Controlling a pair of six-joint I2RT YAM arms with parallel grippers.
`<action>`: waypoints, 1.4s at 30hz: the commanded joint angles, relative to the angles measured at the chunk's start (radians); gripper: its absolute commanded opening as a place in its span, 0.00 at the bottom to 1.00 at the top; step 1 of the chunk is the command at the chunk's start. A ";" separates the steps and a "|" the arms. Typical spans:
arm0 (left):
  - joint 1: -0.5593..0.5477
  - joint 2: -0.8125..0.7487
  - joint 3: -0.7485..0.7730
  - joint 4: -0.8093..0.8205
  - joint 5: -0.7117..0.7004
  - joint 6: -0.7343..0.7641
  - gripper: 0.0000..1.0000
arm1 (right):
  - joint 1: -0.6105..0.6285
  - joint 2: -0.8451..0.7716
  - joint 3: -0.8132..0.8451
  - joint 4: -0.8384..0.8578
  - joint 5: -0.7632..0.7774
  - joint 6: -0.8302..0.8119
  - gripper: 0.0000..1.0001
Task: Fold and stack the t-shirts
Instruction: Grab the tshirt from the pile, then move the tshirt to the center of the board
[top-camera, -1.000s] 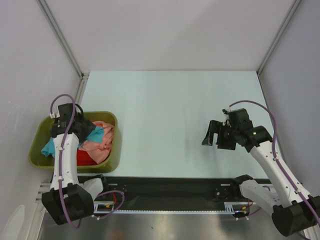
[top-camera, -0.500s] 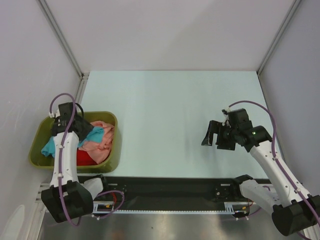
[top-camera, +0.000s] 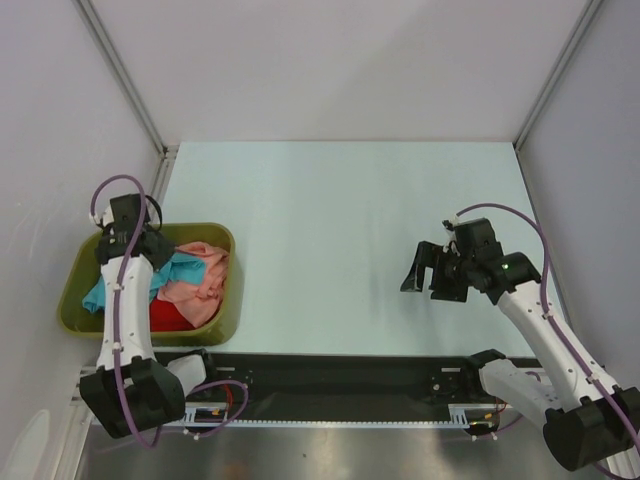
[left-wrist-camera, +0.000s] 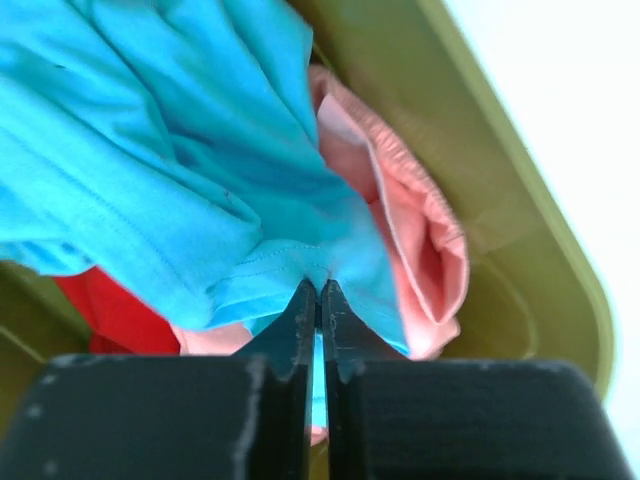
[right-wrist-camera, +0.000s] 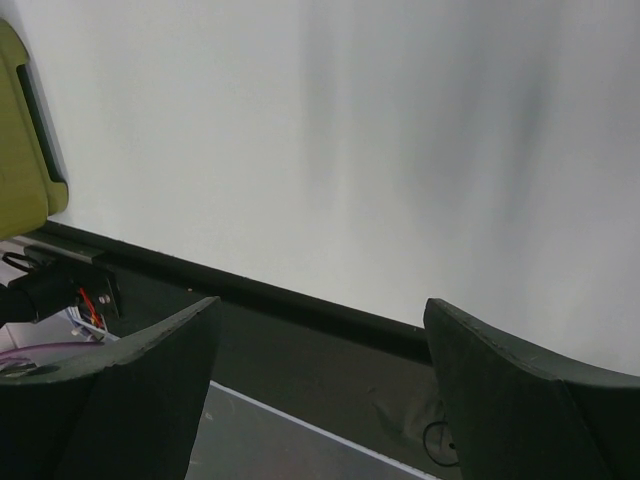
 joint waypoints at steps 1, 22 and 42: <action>0.007 -0.052 0.080 -0.051 -0.052 0.000 0.00 | -0.001 0.017 0.014 0.031 -0.026 0.011 0.88; -0.378 -0.176 0.847 0.244 0.576 -0.293 0.00 | 0.034 -0.004 0.051 -0.025 -0.029 0.018 0.86; -1.004 0.311 1.333 0.434 0.665 -0.419 0.00 | 0.036 -0.118 0.066 -0.092 0.023 0.083 0.87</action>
